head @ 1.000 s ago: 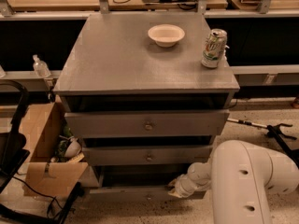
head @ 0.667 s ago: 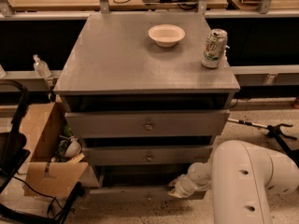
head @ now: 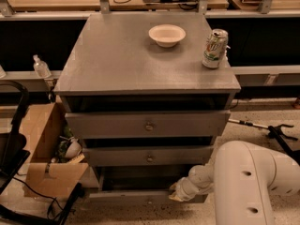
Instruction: Open bottom drawer
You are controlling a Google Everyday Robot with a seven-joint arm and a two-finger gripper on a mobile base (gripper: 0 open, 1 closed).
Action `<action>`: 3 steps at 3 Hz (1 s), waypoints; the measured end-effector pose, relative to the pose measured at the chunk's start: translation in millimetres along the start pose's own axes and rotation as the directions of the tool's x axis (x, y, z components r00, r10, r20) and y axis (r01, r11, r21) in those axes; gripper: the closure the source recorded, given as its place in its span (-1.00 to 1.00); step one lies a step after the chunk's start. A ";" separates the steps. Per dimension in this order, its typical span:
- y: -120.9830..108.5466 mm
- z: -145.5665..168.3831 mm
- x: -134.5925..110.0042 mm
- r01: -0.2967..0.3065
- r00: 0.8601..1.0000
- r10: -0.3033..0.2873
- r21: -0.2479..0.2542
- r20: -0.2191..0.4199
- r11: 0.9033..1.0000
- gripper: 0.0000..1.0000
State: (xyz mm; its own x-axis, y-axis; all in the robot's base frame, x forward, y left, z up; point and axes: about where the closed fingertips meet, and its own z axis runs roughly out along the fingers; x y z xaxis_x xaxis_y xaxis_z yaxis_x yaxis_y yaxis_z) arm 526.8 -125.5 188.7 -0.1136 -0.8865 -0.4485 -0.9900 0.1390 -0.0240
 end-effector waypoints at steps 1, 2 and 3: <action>15.0 -1.1 -0.8 0.003 1.000 -0.003 -0.018 0.003 1.000 1.00; 15.2 -1.1 -0.8 0.003 1.000 -0.003 -0.018 0.003 1.000 1.00; 29.6 -2.0 -1.5 0.007 1.000 -0.007 -0.036 0.007 0.999 1.00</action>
Offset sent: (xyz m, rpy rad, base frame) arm -0.3475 0.0456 0.0342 0.1172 0.3254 0.2545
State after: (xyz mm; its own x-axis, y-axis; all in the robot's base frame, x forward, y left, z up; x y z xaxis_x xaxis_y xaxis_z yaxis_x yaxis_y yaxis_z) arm 497.4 -121.0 190.5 -0.1063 -0.8845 -0.4542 -0.9931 0.1169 0.0048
